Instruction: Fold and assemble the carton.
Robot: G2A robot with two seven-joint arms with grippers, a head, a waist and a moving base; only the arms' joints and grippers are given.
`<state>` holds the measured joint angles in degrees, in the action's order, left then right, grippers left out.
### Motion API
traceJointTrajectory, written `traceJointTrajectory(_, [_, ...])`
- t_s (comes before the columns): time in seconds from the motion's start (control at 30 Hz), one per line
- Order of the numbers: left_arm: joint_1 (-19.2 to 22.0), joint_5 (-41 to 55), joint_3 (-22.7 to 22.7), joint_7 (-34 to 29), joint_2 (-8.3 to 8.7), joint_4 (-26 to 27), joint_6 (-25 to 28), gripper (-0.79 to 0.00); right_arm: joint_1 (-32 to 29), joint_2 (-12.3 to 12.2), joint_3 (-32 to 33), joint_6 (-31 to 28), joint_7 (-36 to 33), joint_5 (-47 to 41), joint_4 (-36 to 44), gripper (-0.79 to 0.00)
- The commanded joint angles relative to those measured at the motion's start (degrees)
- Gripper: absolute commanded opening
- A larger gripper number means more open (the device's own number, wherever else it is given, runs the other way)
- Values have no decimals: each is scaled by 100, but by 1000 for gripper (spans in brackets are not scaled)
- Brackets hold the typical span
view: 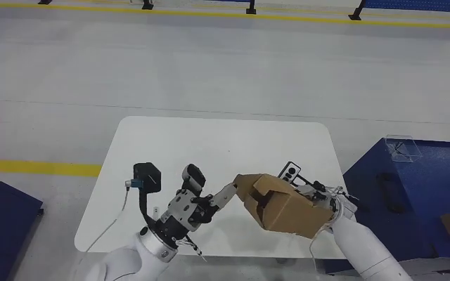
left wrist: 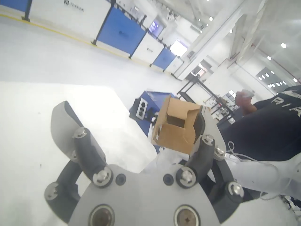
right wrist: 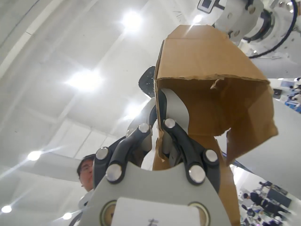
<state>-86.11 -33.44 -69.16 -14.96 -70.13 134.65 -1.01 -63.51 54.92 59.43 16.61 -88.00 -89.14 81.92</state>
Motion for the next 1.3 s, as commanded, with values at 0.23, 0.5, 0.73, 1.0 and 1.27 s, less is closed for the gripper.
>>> traceJointTrajectory(0.23, [-193,-357,-471,-539,57,0,-270,0,416,-153,-843,-31,0,-500,-14,-785])
traceJointTrajectory(0.5, [89,-322,2,-1382,64,0,13,0,599,-319,-1070,-31,0,-532,20,-785])
traceJointTrajectory(0.73, [303,-297,272,-1732,51,0,-75,0,667,-413,-1201,-31,0,-510,15,-785])
traceJointTrajectory(1.0, [502,-527,592,-2170,45,-11,-212,0,716,-486,-1379,-32,0,-432,93,-785])
traceJointTrajectory(1.27, [881,-713,1045,-2306,-18,-395,-461,0,741,-533,-1530,-32,0,-336,179,-785])
